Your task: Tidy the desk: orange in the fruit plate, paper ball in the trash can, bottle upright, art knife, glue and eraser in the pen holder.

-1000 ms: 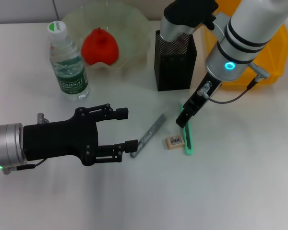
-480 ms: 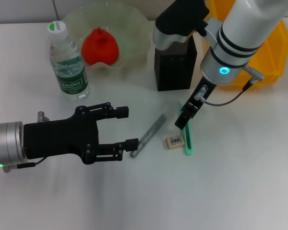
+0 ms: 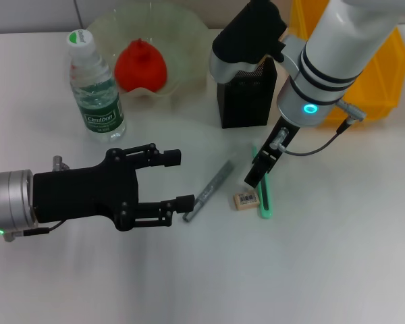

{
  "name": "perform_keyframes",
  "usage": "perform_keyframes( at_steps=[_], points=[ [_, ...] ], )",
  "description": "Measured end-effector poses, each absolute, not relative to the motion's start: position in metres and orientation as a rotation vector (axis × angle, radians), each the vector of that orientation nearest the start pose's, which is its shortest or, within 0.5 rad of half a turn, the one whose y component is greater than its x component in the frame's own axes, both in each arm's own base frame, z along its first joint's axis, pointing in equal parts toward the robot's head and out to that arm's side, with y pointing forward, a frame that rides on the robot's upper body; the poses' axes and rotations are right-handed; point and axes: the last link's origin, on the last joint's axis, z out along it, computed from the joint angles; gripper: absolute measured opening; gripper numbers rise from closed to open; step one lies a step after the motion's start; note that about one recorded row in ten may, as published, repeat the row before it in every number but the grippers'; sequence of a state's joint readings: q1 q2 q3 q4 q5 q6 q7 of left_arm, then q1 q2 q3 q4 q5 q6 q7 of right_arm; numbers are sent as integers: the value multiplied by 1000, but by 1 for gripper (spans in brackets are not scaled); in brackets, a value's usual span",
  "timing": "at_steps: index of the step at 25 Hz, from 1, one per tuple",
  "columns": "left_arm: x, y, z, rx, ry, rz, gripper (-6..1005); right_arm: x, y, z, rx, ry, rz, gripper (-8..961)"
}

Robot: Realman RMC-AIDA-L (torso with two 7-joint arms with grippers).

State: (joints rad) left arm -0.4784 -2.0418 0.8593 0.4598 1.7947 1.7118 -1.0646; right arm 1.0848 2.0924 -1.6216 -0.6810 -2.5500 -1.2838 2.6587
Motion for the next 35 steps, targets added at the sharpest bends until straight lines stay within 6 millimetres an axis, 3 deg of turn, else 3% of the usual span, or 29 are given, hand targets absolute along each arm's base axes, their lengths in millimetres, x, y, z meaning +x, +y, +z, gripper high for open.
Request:
perform_keyframes(
  at_steps=[30,35],
  points=[
    [-258,284,-21,-2845,-345,-969,792,143,395,-92,-2617,762,-811,740],
    [-257,285,-21,-2847,-345,-970,792,144,395,-92,-2618,764,-815,590]
  ],
)
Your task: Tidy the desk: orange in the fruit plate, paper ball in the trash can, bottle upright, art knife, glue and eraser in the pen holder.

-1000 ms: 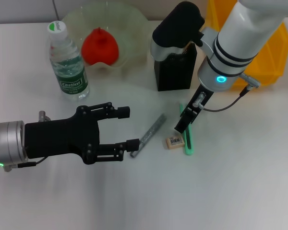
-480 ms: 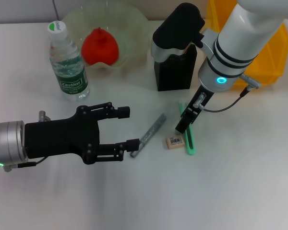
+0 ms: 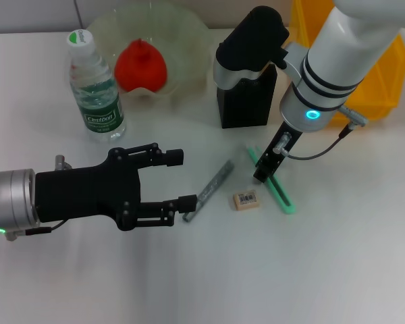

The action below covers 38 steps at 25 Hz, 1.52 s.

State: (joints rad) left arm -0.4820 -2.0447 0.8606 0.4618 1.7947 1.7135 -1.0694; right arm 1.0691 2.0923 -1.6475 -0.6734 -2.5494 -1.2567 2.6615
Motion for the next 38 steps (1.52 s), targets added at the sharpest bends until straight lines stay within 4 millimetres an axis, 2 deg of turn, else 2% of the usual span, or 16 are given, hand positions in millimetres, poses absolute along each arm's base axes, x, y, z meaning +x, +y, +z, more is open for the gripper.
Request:
perform_keyframes(
  at_steps=[7,33,38],
  points=[
    [-257,285,-21,-2847,-344,-970,792,145,394,-92,-2617,768,-820,400],
    [-256,286,-21,-2848,-342,-971,793,148,392,-92,-2615,789,-843,204],
    [-256,286,-21,-2849,-340,-971,792,149,391,-92,-2615,793,-847,196]
  ],
)
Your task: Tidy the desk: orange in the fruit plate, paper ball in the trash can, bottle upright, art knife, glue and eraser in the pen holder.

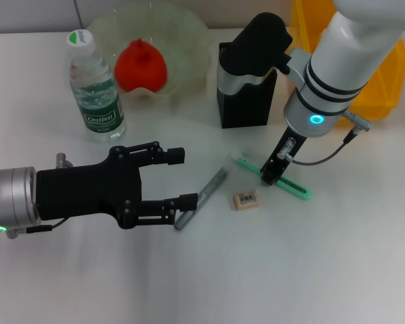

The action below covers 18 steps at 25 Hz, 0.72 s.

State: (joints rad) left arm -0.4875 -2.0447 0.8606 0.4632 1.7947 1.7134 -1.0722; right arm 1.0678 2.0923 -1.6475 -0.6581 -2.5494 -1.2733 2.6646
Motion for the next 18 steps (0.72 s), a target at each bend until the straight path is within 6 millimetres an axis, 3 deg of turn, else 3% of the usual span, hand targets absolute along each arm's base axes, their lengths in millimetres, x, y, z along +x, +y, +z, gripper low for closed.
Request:
perform_keyframes(
  at_steps=[11,18],
  points=[
    [-255,287,-21,-2850,-337,-972,792,145,390,-88,-2632,776,-801,182],
    [-255,287,-21,-2850,-337,-972,793,124,386,-60,-2658,698,-478,202]
  ],
)
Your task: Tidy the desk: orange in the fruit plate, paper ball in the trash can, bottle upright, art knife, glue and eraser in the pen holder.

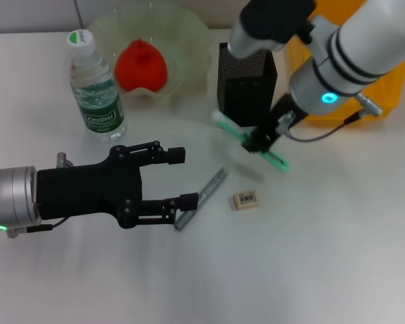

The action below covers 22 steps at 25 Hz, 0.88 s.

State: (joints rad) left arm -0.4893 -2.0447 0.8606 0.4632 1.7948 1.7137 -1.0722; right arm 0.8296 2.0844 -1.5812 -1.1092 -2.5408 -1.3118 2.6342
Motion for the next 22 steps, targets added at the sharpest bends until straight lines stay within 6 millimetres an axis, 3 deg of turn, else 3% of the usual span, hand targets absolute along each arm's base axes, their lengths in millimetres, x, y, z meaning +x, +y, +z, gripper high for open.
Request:
perform_keyframes(
  at_steps=[7,8,12,22],
  points=[
    [-255,286,-21,-2852,-338,-977,793,108,367,-35,-2712,504,61,223],
    [-255,285,-21,-2852,-338,-978,793,108,367,-35,-2712,504,61,226],
    [-256,285,-21,-2852,-342,-978,792,117,370,-23,-2643,511,319,237],
    [-256,284,-21,-2852,-346,-980,792,152,393,2,-2476,609,667,266]
  ],
)
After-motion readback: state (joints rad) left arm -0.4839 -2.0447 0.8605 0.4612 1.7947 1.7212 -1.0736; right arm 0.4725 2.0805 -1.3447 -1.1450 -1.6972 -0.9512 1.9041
